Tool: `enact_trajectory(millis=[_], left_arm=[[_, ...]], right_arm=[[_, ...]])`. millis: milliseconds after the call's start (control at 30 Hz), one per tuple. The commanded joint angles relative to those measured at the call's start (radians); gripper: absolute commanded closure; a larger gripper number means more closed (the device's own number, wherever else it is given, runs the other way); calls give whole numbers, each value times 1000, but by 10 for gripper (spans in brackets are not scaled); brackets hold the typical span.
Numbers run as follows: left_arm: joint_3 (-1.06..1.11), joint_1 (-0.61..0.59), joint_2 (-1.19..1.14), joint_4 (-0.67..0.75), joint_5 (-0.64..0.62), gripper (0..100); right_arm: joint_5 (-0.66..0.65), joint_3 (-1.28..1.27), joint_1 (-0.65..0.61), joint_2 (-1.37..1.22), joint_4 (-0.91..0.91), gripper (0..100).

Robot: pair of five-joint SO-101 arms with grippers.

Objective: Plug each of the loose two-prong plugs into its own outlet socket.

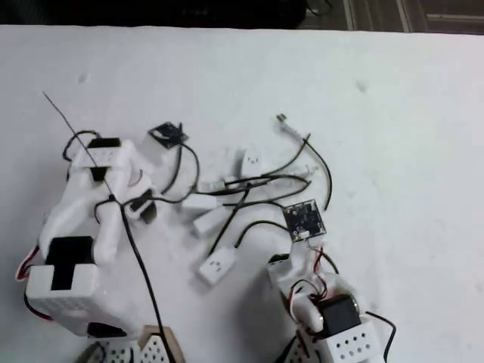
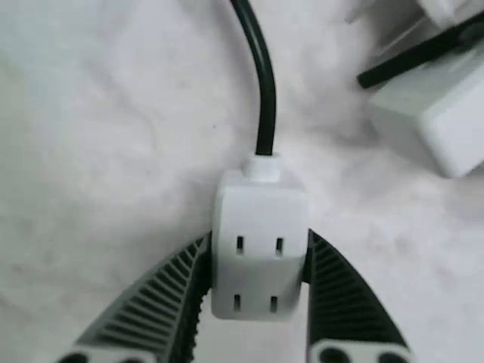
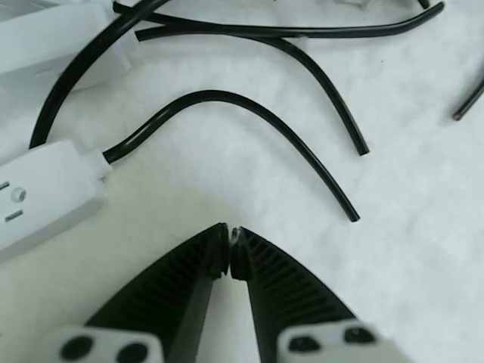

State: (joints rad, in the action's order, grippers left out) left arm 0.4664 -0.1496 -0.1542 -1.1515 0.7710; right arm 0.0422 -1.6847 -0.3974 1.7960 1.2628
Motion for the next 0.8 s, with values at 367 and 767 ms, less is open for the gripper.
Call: enact_trajectory(millis=[367, 767], left_arm=[[-8, 193, 7, -3, -216, 936], [66, 182, 349, -68, -218, 761]], right_arm=[[8, -6, 8, 5, 5, 980], [8, -6, 8, 5, 5, 980]])
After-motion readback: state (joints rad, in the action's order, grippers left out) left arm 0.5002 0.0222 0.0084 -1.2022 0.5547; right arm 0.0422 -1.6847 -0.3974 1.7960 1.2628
